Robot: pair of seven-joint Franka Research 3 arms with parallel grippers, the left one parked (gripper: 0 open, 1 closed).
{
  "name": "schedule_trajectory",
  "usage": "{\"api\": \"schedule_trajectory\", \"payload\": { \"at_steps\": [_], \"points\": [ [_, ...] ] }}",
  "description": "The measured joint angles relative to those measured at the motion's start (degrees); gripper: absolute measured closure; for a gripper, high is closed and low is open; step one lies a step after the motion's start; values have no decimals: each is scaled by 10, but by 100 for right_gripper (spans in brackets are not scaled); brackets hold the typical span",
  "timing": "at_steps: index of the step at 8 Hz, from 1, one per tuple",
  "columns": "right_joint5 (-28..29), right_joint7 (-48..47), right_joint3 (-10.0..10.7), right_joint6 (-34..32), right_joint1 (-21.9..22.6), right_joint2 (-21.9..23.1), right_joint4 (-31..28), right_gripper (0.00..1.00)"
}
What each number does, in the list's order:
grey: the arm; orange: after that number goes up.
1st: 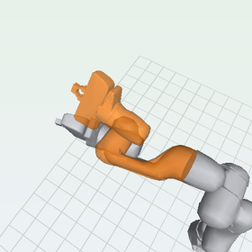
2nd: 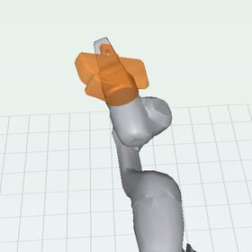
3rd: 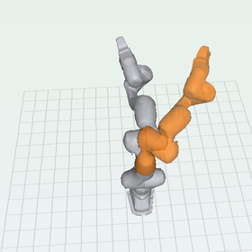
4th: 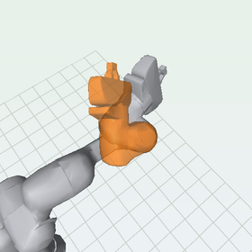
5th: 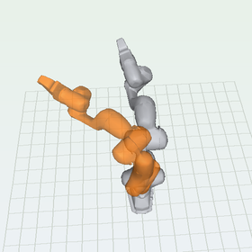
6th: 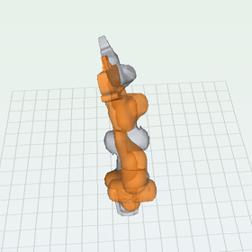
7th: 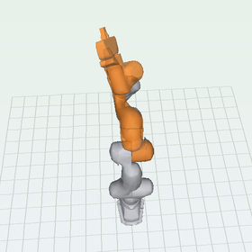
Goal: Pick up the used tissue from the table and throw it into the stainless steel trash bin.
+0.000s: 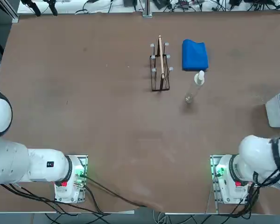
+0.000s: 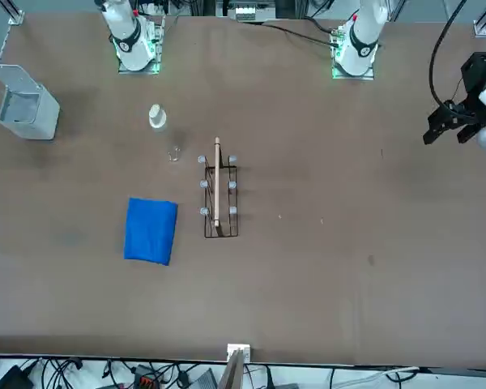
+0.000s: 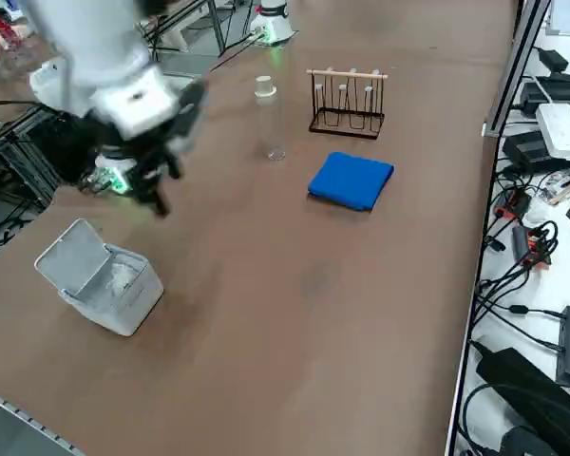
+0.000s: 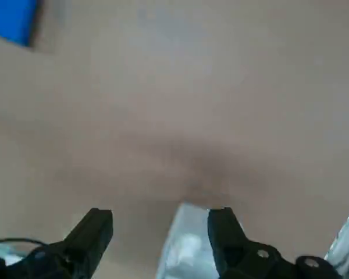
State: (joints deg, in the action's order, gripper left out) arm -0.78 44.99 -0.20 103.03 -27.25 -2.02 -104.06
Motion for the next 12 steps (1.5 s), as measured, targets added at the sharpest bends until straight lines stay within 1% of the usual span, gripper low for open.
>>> {"api": "schedule_trajectory", "payload": {
  "at_steps": [3,5,7,9,12],
  "points": [
    [1,-147,-4,-2,139,0,61,0],
    [1,-247,-5,-16,210,0,80,0],
    [3,-315,-5,-51,254,0,106,0],
    [13,-371,-4,-85,276,2,128,0],
    [17,-413,-3,-91,312,6,130,0]
  ]
}}
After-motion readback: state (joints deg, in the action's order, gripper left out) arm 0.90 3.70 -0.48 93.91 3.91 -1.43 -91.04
